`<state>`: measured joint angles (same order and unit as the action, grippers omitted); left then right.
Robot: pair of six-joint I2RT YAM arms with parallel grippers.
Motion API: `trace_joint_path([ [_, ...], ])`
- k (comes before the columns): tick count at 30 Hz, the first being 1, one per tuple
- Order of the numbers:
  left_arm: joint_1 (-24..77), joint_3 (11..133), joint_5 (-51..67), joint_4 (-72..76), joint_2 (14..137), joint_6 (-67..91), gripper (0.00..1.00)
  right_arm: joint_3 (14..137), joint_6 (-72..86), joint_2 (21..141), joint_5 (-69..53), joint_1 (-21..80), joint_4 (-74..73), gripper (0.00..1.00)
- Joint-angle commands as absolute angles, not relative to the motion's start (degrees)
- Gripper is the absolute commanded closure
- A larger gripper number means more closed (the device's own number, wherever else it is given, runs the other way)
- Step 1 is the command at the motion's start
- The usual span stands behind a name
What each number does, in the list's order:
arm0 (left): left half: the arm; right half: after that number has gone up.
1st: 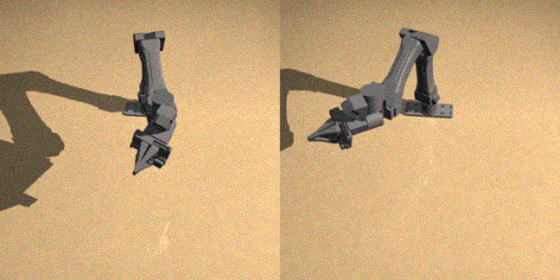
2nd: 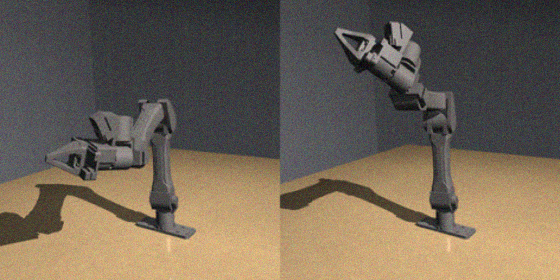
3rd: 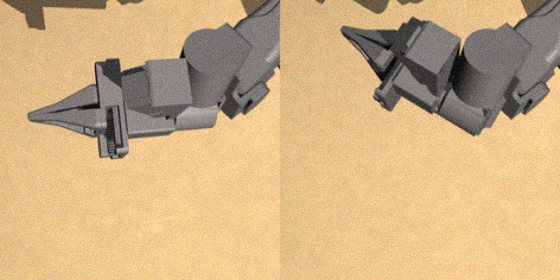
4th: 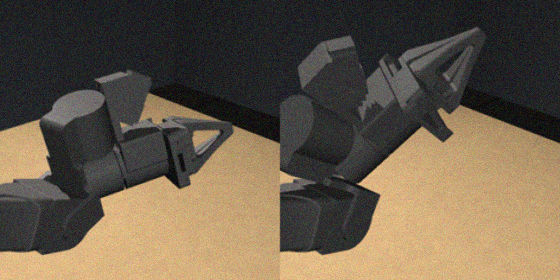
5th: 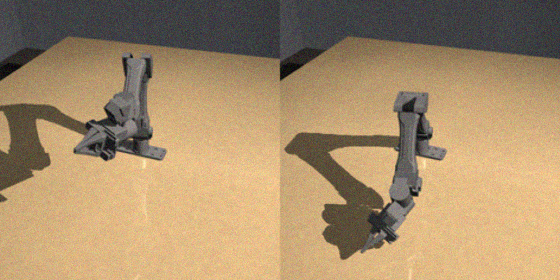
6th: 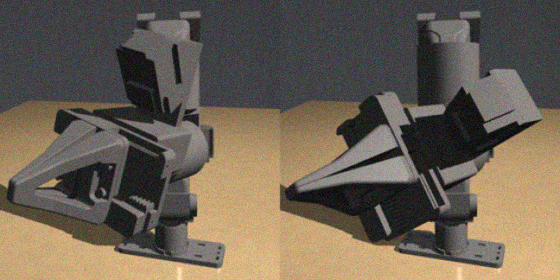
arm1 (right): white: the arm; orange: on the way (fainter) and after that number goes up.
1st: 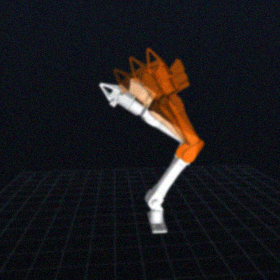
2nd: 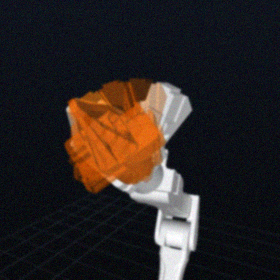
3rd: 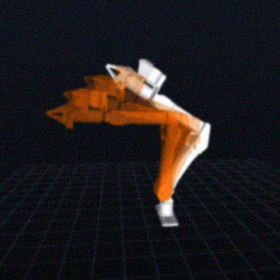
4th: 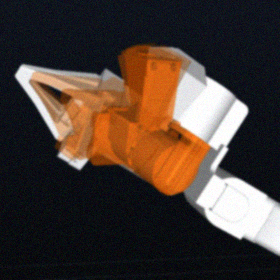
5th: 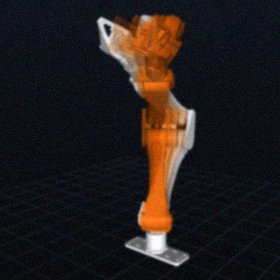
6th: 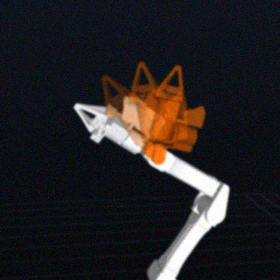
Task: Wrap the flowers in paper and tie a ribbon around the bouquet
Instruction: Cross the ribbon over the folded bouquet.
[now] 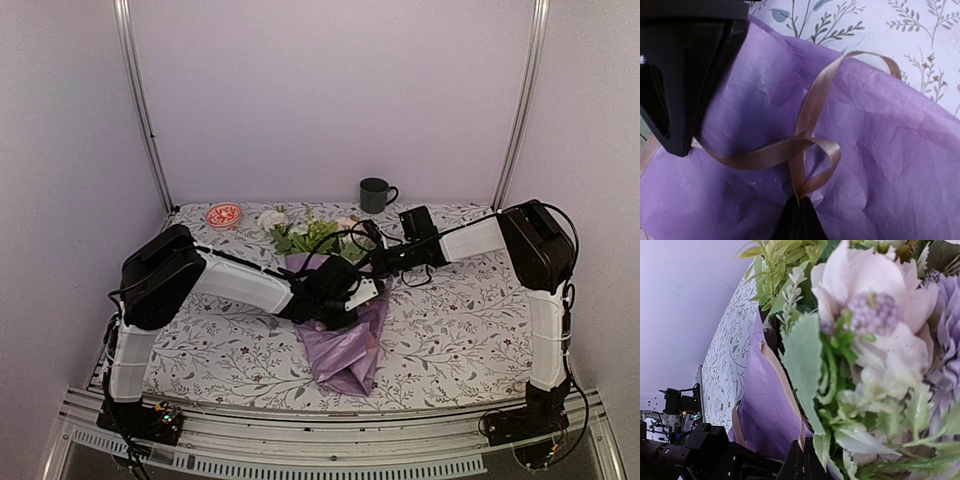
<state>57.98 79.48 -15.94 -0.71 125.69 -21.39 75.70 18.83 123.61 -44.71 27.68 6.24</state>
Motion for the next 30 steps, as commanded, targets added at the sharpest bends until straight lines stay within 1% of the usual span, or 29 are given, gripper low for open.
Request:
trace_joint_path([
  [1, 58.4, 75.7, -18.5, 5.2, 122.6, -22.1, 1.0, 74.0, 18.0, 123.1, -47.1, 27.4, 3.9, 1.0],
  [5, 57.8, 72.3, -15.1, 13.7, 119.5, -20.9, 1.0, 71.8, 16.3, 122.5, -48.4, 27.4, 3.8, 1.0],
  [9, 56.4, 72.7, -11.7, 15.4, 119.1, -18.0, 1.0, 69.8, 14.2, 121.7, -48.0, 27.4, 3.4, 1.0],
  [14, 55.6, 72.0, -7.0, 17.7, 117.0, -17.3, 1.0, 69.8, 11.8, 121.8, -50.3, 27.1, 1.8, 0.97],
  [17, 55.2, 72.2, -8.0, 17.7, 117.0, -16.9, 1.0, 69.8, 10.5, 121.5, -52.7, 26.7, 0.5, 0.94],
  [21, 53.5, 72.3, -8.6, 18.1, 116.9, -12.2, 1.0, 68.3, 5.9, 120.7, -57.4, 26.7, -2.8, 0.92],
  [24, 52.9, 72.7, -8.5, 18.5, 117.4, -11.4, 1.0, 68.2, 3.2, 120.5, -60.7, 26.7, -6.0, 0.86],
  [27, 53.0, 74.0, -8.8, 17.3, 119.3, -11.7, 1.0, 67.5, 3.0, 120.1, -62.4, 26.7, -7.0, 0.82],
  [30, 52.9, 75.1, -9.3, 15.8, 121.2, -11.5, 1.0, 67.2, 4.4, 119.2, -61.7, 26.5, -7.2, 0.82],
])
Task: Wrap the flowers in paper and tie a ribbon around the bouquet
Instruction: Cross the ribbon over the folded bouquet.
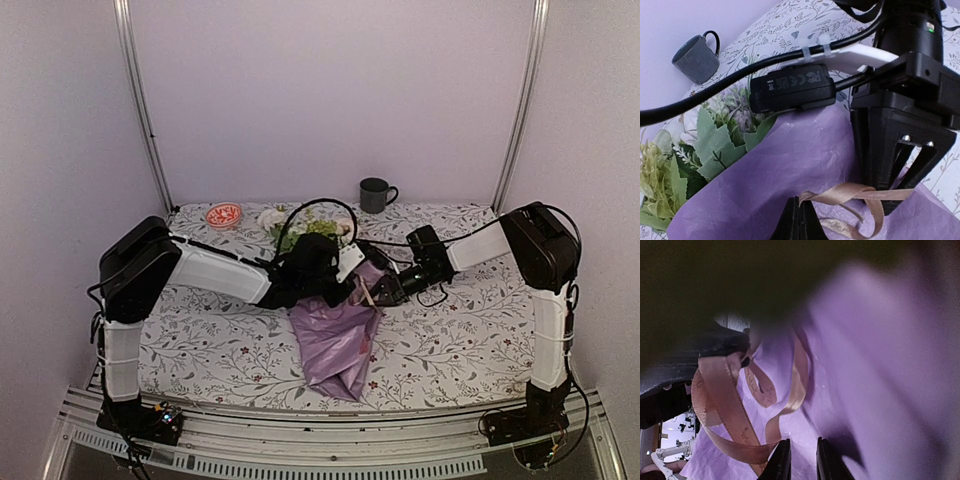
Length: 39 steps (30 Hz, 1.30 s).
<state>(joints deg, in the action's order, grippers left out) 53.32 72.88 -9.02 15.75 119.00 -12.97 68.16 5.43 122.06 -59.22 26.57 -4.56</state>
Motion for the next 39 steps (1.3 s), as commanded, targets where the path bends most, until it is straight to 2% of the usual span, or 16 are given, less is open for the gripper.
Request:
trace_joint_path([
  [1, 53.0, 75.5, -9.3, 15.4, 121.8, -11.5, 1.0, 66.9, 5.7, 118.8, -60.9, 26.3, -7.4, 0.82],
  [4, 52.9, 75.6, -9.7, 14.9, 122.5, -11.4, 1.0, 65.1, 10.1, 117.4, -57.7, 25.1, -7.4, 0.75],
  [15, 52.3, 78.6, -8.9, 12.6, 127.2, -10.3, 1.0, 59.8, 19.7, 108.5, -45.2, 22.5, -6.2, 0.73],
  [21, 51.7, 78.8, -7.4, 12.2, 127.9, -8.6, 1.0, 54.2, 26.0, 101.4, -42.7, 24.3, 4.4, 0.8],
  [23, 51.7, 78.8, -6.9, 12.2, 128.0, -8.0, 1.0, 53.9, 26.9, 99.7, -40.2, 26.7, 5.9, 0.85],
  [30, 51.5, 78.7, -5.5, 12.5, 128.2, -6.3, 1.0, 52.6, 39.2, 104.3, -41.7, 29.0, 11.8, 0.82],
  [38, 51.5, 78.5, -5.8, 13.2, 128.6, -5.1, 1.0, 52.4, 40.8, 106.5, -40.9, 29.9, 8.5, 0.82],
  [39, 51.6, 78.2, -5.8, 13.4, 128.6, -4.9, 1.0, 52.1, 41.0, 106.9, -40.2, 29.9, 8.4, 0.78],
])
